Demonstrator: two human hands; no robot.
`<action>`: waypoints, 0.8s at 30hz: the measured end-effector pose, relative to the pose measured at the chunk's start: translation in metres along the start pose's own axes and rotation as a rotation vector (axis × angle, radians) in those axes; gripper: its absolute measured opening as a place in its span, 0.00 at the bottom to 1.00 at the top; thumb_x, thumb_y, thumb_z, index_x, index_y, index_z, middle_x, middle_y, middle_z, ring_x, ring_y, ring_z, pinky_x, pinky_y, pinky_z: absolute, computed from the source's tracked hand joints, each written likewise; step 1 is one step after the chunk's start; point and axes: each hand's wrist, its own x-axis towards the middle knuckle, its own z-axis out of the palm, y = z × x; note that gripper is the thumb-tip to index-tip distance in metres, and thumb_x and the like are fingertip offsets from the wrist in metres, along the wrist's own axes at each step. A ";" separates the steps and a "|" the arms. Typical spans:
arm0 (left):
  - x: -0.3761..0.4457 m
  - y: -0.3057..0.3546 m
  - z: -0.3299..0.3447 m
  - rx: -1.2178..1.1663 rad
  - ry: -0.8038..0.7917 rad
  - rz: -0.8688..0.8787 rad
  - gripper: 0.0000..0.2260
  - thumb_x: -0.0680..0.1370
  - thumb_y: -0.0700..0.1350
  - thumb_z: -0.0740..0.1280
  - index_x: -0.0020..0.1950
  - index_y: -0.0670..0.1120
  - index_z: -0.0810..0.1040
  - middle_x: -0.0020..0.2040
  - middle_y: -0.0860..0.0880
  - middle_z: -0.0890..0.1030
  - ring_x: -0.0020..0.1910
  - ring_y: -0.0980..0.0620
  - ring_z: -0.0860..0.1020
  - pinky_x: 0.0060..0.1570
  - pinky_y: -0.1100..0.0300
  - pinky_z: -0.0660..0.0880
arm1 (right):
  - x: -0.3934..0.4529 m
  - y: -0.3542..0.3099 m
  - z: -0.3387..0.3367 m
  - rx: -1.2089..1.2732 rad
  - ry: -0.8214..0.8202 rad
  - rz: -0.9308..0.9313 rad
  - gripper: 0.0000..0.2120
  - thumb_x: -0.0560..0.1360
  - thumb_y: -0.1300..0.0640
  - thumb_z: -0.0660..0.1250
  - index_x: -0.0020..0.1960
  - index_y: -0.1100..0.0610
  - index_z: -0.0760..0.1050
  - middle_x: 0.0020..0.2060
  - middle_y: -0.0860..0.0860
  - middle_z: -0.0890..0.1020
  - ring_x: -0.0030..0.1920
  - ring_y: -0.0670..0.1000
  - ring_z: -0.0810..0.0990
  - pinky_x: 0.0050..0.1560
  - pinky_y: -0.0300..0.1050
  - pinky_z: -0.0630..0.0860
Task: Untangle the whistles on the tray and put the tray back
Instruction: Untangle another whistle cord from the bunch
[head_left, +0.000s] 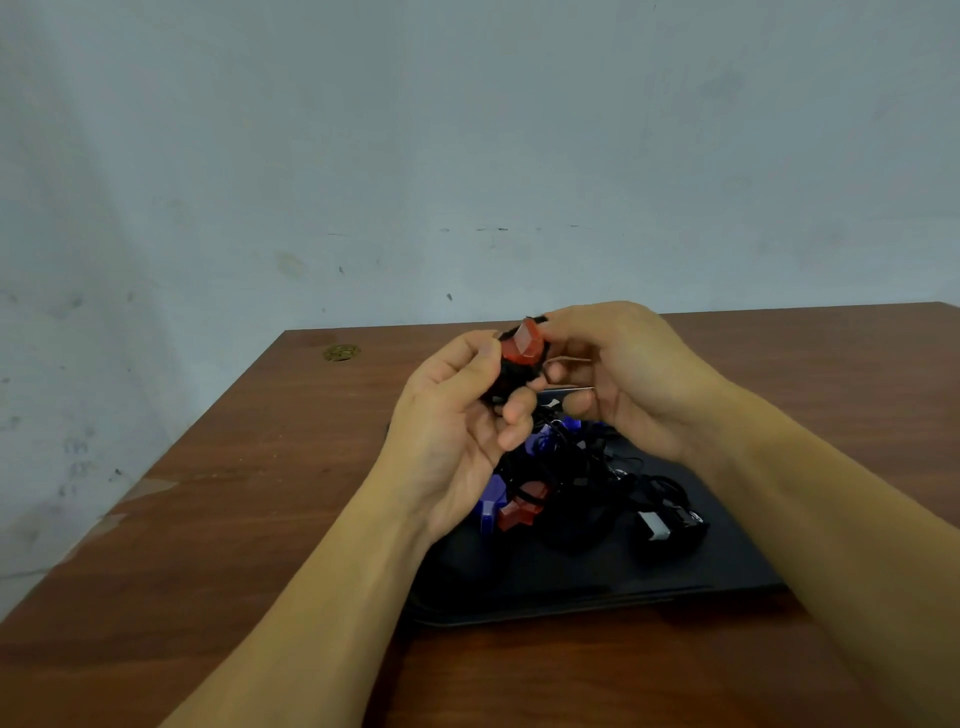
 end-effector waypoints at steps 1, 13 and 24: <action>-0.001 -0.001 0.000 0.009 -0.019 -0.001 0.07 0.82 0.41 0.59 0.56 0.39 0.74 0.43 0.41 0.78 0.30 0.53 0.68 0.25 0.64 0.66 | 0.000 -0.001 -0.001 0.019 -0.020 0.031 0.09 0.76 0.59 0.65 0.43 0.61 0.82 0.38 0.54 0.78 0.30 0.45 0.73 0.24 0.36 0.63; -0.005 0.004 0.005 -0.369 -0.194 -0.213 0.10 0.81 0.44 0.59 0.52 0.39 0.75 0.37 0.45 0.72 0.25 0.57 0.66 0.21 0.68 0.62 | 0.003 -0.014 -0.023 -0.353 -0.273 -0.258 0.07 0.75 0.54 0.69 0.38 0.53 0.79 0.36 0.51 0.77 0.38 0.52 0.72 0.39 0.41 0.68; -0.001 0.003 0.005 -0.367 -0.006 -0.257 0.06 0.81 0.45 0.61 0.51 0.43 0.72 0.34 0.46 0.71 0.22 0.57 0.63 0.17 0.68 0.60 | 0.002 0.001 -0.029 -1.278 0.051 -1.076 0.07 0.82 0.53 0.63 0.53 0.54 0.79 0.44 0.47 0.75 0.35 0.51 0.73 0.30 0.50 0.72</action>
